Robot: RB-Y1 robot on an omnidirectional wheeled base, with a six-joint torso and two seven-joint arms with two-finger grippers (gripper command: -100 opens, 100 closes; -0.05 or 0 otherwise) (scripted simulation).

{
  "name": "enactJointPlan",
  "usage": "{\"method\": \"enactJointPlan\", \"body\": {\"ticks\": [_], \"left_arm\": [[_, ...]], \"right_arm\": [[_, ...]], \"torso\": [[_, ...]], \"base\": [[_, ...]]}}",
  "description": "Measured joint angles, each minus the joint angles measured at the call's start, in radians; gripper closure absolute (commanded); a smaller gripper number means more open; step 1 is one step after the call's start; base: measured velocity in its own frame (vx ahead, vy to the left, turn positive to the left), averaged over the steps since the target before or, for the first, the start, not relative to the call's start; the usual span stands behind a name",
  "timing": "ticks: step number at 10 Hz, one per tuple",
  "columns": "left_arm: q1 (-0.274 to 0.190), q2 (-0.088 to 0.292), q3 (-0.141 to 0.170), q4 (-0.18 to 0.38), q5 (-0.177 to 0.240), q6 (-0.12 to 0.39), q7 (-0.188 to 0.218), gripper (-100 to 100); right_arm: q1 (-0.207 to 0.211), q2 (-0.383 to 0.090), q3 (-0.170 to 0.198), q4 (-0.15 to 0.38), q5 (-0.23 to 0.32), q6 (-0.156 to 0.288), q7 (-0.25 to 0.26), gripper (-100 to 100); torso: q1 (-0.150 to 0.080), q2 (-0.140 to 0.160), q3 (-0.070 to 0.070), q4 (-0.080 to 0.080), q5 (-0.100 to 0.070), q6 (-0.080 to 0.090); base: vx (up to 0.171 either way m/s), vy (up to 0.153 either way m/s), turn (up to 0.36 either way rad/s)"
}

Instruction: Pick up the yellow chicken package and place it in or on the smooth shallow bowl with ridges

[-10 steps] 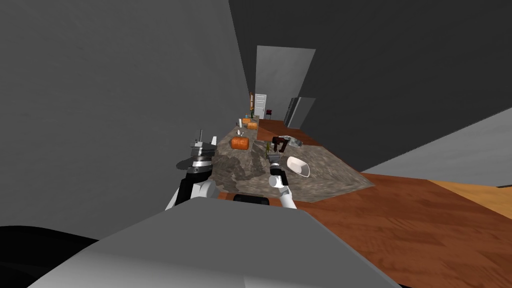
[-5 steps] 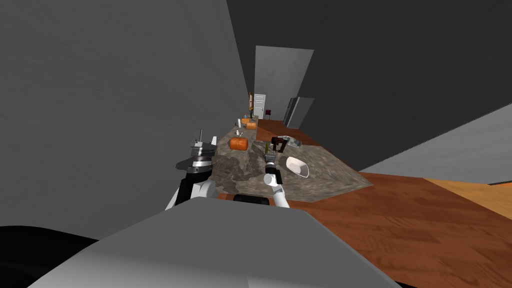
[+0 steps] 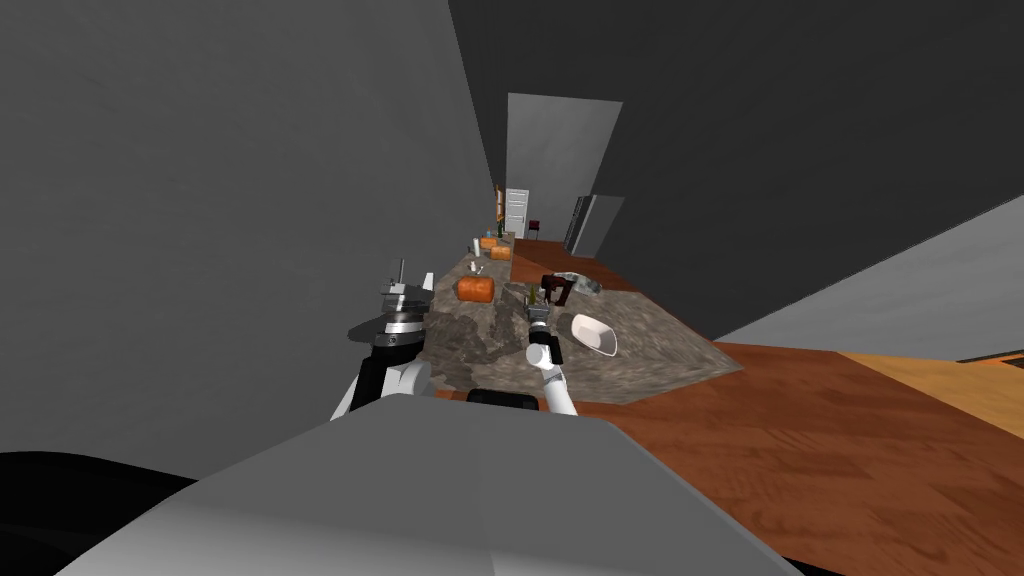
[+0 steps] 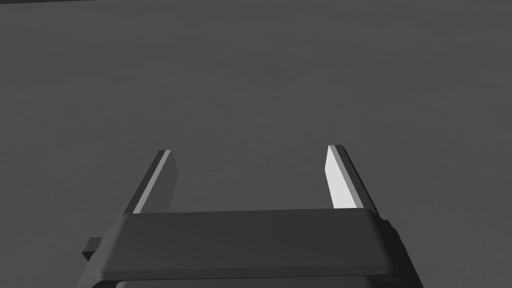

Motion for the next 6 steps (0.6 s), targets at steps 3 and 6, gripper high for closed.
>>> {"method": "enactJointPlan", "body": {"ticks": [3, 6], "left_arm": [[0.0, 0.0, 0.0, 0.0, 0.0, 0.0, 0.0, 0], [0.0, 0.0, 0.0, 0.0, 0.0, 0.0, 0.0, 0]], "right_arm": [[-0.002, 0.001, 0.0, 0.0, 0.0, 0.004, 0.001, 100], [-0.002, 0.0, -0.001, 0.0, 0.0, 0.003, 0.001, 0]], "torso": [[-0.002, 0.004, 0.002, 0.001, 0.0, 0.0], [-0.002, 0.004, 0.002, 0.001, 0.0, 0.0]], "base": [[0.002, 0.001, 0.001], [0.0, 0.0, 0.0]]}}
